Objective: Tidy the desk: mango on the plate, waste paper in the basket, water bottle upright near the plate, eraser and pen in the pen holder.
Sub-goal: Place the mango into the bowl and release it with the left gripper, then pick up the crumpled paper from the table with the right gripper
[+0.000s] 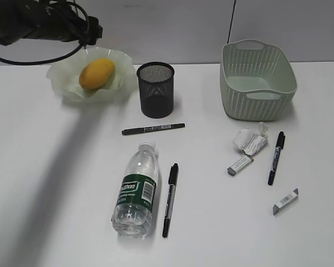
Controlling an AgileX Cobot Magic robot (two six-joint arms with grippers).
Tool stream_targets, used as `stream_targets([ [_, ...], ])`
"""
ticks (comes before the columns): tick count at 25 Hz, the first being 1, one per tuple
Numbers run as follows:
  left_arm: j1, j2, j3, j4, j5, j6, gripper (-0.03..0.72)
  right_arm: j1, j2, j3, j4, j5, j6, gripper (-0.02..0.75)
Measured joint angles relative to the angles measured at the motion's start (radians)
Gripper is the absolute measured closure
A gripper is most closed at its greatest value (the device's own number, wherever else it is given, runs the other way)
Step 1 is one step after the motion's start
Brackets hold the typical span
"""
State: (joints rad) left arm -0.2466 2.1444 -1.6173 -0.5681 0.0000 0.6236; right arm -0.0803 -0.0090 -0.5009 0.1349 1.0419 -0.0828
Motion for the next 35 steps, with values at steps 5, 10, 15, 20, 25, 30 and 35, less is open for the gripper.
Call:
stream_targets([
  [5, 0.001, -0.126, 0.000, 0.010, 0.169, 0.000, 0.106, 0.000, 0.000, 0.000, -0.001, 0.000, 0.000, 0.412],
  [10, 0.021, -0.276, 0.000, 0.011, 0.418, 0.000, 0.218, 0.000, 0.000, 0.000, -0.001, 0.000, 0.000, 0.412],
  [15, 0.063, -0.379, -0.001, 0.014, 0.696, -0.064, 0.327, 0.000, 0.000, 0.000, -0.001, 0.000, 0.000, 0.412],
  [20, 0.105, -0.415, -0.001, 0.027, 1.006, -0.104, 0.391, 0.000, 0.000, 0.000, -0.001, 0.000, 0.000, 0.412],
  [25, 0.111, -0.415, -0.001, 0.241, 1.198, -0.269, 0.396, 0.000, 0.025, 0.000, 0.000, 0.000, 0.000, 0.369],
  [30, 0.115, -0.446, 0.007, 0.468, 1.212, -0.408, 0.396, 0.000, 0.112, 0.000, 0.001, 0.001, 0.000, 0.329],
  [35, 0.115, -0.576, 0.091, 0.495, 1.213, -0.426, 0.396, 0.000, 0.178, -0.028, 0.007, 0.010, 0.000, 0.316],
])
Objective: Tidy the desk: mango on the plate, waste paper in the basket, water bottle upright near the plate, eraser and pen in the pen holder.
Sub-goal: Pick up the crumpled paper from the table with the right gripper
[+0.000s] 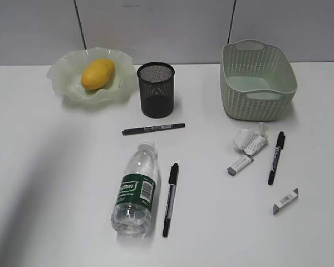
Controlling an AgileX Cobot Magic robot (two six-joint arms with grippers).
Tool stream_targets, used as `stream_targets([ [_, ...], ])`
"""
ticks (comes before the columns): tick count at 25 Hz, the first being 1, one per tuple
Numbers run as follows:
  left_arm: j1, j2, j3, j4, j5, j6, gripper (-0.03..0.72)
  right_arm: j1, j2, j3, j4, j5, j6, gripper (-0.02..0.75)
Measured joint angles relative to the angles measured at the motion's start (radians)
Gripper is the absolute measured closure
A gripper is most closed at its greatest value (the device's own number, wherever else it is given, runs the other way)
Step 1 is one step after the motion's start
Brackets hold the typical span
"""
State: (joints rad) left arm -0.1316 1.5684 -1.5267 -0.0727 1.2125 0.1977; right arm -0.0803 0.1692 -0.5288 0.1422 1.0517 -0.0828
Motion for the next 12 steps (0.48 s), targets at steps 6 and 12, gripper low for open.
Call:
stream_targets([
  [6, 0.000, -0.224, 0.188, 0.000, 0.004, -0.014, 0.396, 0.000, 0.155, -0.144, 0.005, 0.094, 0.009, 0.246],
  [12, 0.000, -0.483, 0.356, 0.000, 0.006, -0.045, 0.396, 0.008, 0.376, -0.302, 0.012, 0.136, 0.044, 0.236],
])
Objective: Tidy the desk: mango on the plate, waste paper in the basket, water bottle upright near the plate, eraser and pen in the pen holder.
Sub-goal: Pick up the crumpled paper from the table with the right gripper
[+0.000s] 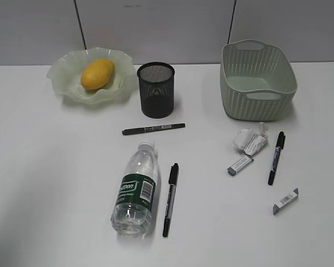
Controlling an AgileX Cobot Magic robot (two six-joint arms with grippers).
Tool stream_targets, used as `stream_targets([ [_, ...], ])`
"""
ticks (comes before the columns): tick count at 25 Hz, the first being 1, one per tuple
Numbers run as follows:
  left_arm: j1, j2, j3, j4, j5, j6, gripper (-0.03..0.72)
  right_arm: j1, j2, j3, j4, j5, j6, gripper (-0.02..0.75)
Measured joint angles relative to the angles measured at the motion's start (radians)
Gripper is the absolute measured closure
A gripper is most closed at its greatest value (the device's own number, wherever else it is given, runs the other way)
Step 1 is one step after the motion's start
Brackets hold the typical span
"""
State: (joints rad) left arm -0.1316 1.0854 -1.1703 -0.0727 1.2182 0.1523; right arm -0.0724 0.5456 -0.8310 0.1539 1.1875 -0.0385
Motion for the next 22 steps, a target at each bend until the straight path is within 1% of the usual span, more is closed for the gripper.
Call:
stream_targets([
  [2, 0.000, -0.096, 0.042, 0.000, 0.000, -0.005, 0.396, 0.016, 0.072, -0.053, 0.000, 0.007, 0.001, 0.236],
  [6, 0.000, -0.300, 0.137, 0.001, 0.000, -0.007, 0.396, 0.075, 0.211, -0.131, -0.007, 0.009, 0.002, 0.236],
  [14, 0.000, -0.662, 0.357, 0.001, 0.003, -0.017, 0.396, 0.200, 0.459, -0.189, -0.013, 0.001, 0.002, 0.236],
  [19, 0.000, -0.867, 0.458, 0.001, 0.006, -0.072, 0.396, 0.321, 0.591, -0.213, -0.029, -0.073, 0.084, 0.236],
  [22, 0.000, -0.962, 0.505, 0.003, 0.008, -0.074, 0.396, 0.433, 0.660, -0.213, -0.073, -0.141, 0.174, 0.236],
])
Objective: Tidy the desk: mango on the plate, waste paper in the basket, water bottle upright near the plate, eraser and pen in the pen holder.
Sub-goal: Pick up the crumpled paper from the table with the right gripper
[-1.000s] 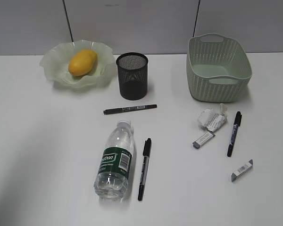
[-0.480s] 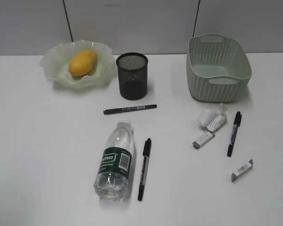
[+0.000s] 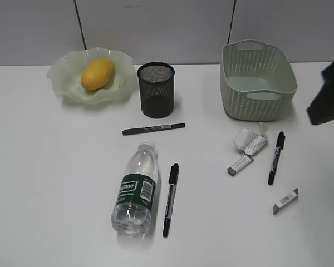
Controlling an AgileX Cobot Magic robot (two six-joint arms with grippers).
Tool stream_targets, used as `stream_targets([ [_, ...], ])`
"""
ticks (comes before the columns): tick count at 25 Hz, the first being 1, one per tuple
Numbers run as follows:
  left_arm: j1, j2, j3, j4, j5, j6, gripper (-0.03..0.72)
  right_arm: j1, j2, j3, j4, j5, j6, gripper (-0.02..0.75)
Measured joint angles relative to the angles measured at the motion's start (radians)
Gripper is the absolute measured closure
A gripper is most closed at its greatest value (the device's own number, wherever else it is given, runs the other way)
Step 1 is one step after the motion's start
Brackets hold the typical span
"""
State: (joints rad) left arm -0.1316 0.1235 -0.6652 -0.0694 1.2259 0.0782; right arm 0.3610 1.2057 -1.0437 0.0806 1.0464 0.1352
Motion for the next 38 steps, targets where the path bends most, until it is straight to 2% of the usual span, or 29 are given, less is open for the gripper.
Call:
stream_targets([
  [3, 0.000, -0.071, 0.034, 0.001, 0.000, -0.026, 0.396, 0.105, 0.061, 0.000, -0.060, -0.062, 0.114, 0.236],
  [7, 0.000, -0.130, 0.060, 0.001, -0.010, -0.043, 0.396, 0.176, 0.124, 0.000, -0.102, -0.141, 0.235, 0.236],
  [14, 0.000, -0.131, 0.132, -0.029, -0.139, -0.044, 0.396, 0.189, 0.197, 0.000, -0.173, -0.200, 0.345, 0.240],
  [20, 0.000, -0.131, 0.141, -0.034, -0.154, -0.044, 0.396, 0.190, 0.283, -0.001, -0.202, -0.277, 0.393, 0.240],
  [30, 0.000, -0.131, 0.141, -0.035, -0.157, -0.044, 0.396, 0.199, 0.418, -0.007, -0.331, -0.341, 0.548, 0.248],
  [34, 0.000, -0.131, 0.141, -0.035, -0.158, -0.044, 0.396, 0.262, 0.487, -0.009, -0.398, -0.359, 0.648, 0.282],
  [38, 0.000, -0.131, 0.141, -0.035, -0.158, -0.044, 0.396, 0.343, 0.569, -0.045, -0.555, -0.335, 0.760, 0.293],
])
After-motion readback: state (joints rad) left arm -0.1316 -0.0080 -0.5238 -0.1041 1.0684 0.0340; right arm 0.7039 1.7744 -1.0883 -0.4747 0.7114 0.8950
